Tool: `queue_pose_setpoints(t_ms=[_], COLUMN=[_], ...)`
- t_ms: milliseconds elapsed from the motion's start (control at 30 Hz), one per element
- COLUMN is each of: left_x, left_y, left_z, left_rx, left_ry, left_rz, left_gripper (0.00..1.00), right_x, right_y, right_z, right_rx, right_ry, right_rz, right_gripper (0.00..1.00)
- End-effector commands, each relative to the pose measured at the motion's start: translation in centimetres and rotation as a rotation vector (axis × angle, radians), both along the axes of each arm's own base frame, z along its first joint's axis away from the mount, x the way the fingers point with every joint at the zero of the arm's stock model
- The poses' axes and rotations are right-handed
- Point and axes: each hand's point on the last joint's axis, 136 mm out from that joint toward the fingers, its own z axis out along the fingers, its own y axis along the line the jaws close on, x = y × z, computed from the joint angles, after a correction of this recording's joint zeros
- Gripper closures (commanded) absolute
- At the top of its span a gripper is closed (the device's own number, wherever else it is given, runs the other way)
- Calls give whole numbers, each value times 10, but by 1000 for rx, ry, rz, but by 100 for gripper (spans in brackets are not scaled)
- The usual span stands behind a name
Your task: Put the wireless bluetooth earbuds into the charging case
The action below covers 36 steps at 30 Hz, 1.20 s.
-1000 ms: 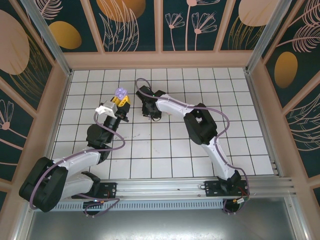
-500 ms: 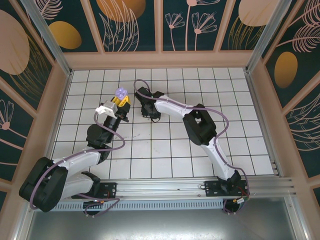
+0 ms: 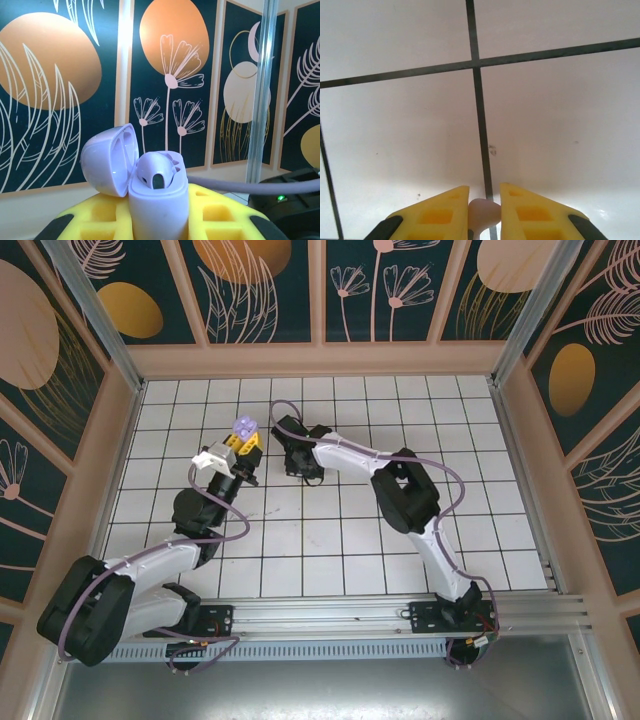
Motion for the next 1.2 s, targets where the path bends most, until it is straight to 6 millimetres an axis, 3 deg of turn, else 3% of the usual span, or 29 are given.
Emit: queue_pose_setpoints(t_ms=[0, 333, 700, 967, 1167], left_x=[-4, -9, -17, -24, -15], left_y=[-1, -16, -40, -60, -78], left_z=[13, 7, -8, -17, -18], left_rx=[-18, 46, 139, 218, 278], left_ry=[-29, -26, -53, -113, -120], left_rz=[-29, -105, -226, -314, -355], left_gripper=[100, 100, 100, 100, 100], right_x=[8, 10, 3, -17, -37], right_y=[-2, -30, -68, -83, -82], right_z=[55, 118, 224, 301, 335], right_rx=[52, 108, 227, 322, 413], right_ry=[-119, -245, -450, -611, -705], right_rz=[-7, -30, -19, 35, 101], right_gripper=[81, 82, 82, 82, 81])
